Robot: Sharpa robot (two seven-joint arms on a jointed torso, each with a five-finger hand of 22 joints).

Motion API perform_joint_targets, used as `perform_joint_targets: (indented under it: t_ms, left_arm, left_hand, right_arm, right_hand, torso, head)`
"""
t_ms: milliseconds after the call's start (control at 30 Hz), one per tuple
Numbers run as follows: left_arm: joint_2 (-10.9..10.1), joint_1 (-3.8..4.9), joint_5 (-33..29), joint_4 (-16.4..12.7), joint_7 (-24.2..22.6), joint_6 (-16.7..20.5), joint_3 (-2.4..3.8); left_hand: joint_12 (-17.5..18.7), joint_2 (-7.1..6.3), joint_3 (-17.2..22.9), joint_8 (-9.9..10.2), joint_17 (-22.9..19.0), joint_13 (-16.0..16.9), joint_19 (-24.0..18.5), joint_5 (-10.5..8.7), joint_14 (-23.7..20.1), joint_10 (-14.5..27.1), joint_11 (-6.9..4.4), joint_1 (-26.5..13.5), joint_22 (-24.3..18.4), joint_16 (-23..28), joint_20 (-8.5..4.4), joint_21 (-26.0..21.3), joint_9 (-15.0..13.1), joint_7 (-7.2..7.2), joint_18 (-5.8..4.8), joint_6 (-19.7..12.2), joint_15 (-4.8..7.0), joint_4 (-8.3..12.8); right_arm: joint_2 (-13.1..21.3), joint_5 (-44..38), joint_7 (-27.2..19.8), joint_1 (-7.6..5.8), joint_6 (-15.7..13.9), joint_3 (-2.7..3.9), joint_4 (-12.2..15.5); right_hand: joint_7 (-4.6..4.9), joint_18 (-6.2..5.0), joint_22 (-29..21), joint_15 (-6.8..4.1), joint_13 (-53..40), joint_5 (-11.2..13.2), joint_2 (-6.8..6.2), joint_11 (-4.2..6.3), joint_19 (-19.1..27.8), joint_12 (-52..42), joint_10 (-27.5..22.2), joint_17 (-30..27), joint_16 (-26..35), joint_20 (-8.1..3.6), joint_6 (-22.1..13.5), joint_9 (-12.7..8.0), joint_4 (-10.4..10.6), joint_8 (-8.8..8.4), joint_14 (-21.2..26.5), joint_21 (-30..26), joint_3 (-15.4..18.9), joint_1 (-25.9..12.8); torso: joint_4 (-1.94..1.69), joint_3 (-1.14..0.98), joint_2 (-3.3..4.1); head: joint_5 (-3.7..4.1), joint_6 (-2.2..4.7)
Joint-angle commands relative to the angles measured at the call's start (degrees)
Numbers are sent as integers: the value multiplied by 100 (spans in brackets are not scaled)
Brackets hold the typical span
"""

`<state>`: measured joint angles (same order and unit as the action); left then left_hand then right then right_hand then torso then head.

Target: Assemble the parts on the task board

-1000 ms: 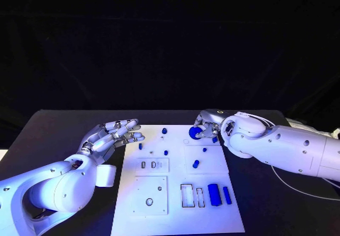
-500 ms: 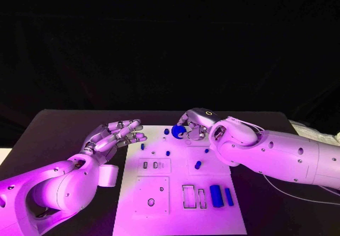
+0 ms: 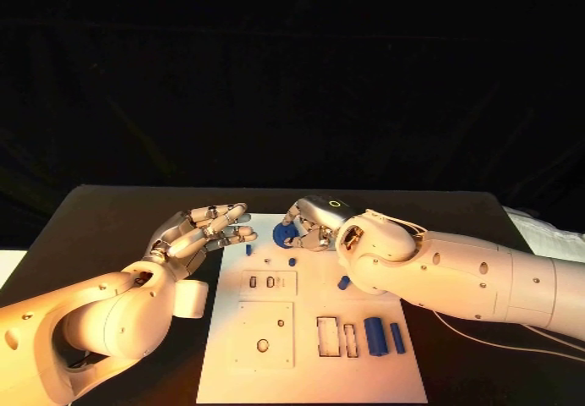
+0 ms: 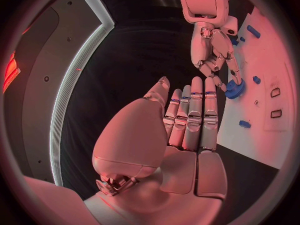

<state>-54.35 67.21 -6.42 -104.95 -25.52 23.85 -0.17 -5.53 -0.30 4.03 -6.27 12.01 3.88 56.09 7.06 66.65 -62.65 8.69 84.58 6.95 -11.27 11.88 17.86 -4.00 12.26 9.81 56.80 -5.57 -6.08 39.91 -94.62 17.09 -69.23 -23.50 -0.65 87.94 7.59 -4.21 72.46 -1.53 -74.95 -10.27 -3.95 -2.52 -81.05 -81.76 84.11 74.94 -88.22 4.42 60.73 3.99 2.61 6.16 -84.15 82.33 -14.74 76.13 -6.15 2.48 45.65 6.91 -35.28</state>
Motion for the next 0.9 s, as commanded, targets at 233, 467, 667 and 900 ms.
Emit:
perform_joint_targets:
  t_ms: [233, 467, 667, 900]
  left_arm:
    - [21, 7, -12, -11, -36, -123, 5]
    - [20, 7, -12, -5, -42, -127, 5]
    - [21, 7, -12, 1, -34, -131, 5]
    - [21, 7, -12, -2, -25, -136, 5]
  left_hand:
    - [26, 27, 48, 35, 9, -3, -14, 0, -27, -28, 7, 11, -7, 25, 3, -12, 0, 1, 65, 19, -9, 1]
    - [34, 30, 63, 39, 16, -4, -14, 0, -27, -32, 6, 18, -9, 34, 1, -12, 0, 0, 65, 20, -8, 7]
    - [34, 30, 63, 39, 16, -4, -14, 0, -27, -32, 6, 18, -9, 34, 1, -12, 0, 0, 65, 20, -8, 7]
    - [34, 30, 63, 39, 16, -4, -14, 0, -27, -32, 6, 18, -9, 34, 1, -12, 0, 0, 65, 20, -8, 7]
  right_arm:
    - [-221, -151, -42, 61, 236, -6, -251]
    - [-258, -293, 143, 74, 56, -8, -346]
    - [-273, -336, 234, 76, 204, -8, -391]
    - [-306, -272, 182, 76, 362, -8, -445]
  right_hand:
    - [-42, 57, -15, -35, -668, 41, -16, 31, -23, 118, 60, 1073, 1, -19, 48, 8, 4, -36, -499, 18, -53, -116]
    - [-19, 56, -22, -23, -600, 29, -54, 14, -18, 212, 8, 1045, 14, -11, -10, -4, -2, -103, -493, 12, -84, -142]
    - [15, 53, -43, 1, -533, 129, -123, -16, -5, 311, -45, 1033, 20, 8, -87, -12, -1, -190, -490, -2, -96, -191]
    - [135, 39, -126, 94, -159, 170, -342, -128, 45, 802, -331, 1064, 10, 85, -658, -44, 88, -282, -494, -52, 95, -380]
  torso:
    - [10, -5, 4]
    - [14, -7, 1]
    - [17, -11, 4]
    - [15, -11, 3]
  head:
    - [-43, -26]
    - [-32, -35]
    - [-20, -38]
    - [-19, -36]
